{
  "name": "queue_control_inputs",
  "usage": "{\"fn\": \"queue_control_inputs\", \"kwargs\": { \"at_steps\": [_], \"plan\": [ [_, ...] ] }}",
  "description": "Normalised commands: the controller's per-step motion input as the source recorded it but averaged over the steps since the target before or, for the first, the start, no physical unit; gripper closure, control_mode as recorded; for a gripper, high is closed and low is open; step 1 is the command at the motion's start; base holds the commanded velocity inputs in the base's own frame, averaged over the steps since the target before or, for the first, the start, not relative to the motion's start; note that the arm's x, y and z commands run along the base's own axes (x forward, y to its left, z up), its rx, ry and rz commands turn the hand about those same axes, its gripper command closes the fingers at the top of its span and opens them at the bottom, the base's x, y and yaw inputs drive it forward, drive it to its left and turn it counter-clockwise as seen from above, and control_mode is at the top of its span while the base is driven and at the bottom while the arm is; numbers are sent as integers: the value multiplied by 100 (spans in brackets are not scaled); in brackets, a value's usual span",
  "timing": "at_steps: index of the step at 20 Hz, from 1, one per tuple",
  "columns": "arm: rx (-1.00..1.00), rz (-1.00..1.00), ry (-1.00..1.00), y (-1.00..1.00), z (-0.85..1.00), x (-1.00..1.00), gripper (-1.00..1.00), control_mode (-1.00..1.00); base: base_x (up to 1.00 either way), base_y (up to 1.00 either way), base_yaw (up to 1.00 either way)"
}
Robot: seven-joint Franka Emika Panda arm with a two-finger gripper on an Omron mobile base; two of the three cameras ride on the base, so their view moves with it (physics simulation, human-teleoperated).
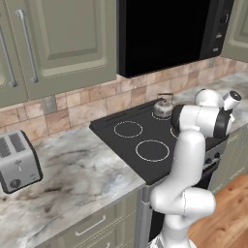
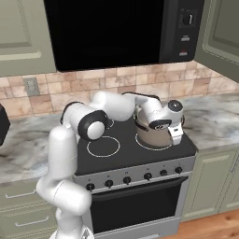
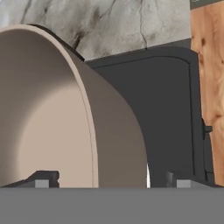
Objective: Pick the kettle from the cabinet and place it on a stove burner. Then pick the pot from the counter and place it on another stove burner. Finally, turn both burners on.
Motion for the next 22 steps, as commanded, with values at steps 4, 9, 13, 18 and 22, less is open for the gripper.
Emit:
{"fn": "queue_control_inputs", "kwargs": {
  "at_steps": [4,9,13,18,22],
  "plan": [
    [0,0,-5,0,7,-13,-100,-100,0,0,0],
    [0,0,-6,2,19,-26,-100,-100,0,0,0],
    [0,0,-4,4,17,-33,-100,-100,0,0,0],
    [-1,0,-2,14,23,-28,-100,-100,0,0,0],
    [-3,0,-4,20,27,-27,-100,-100,0,0,0]
  ]
}}
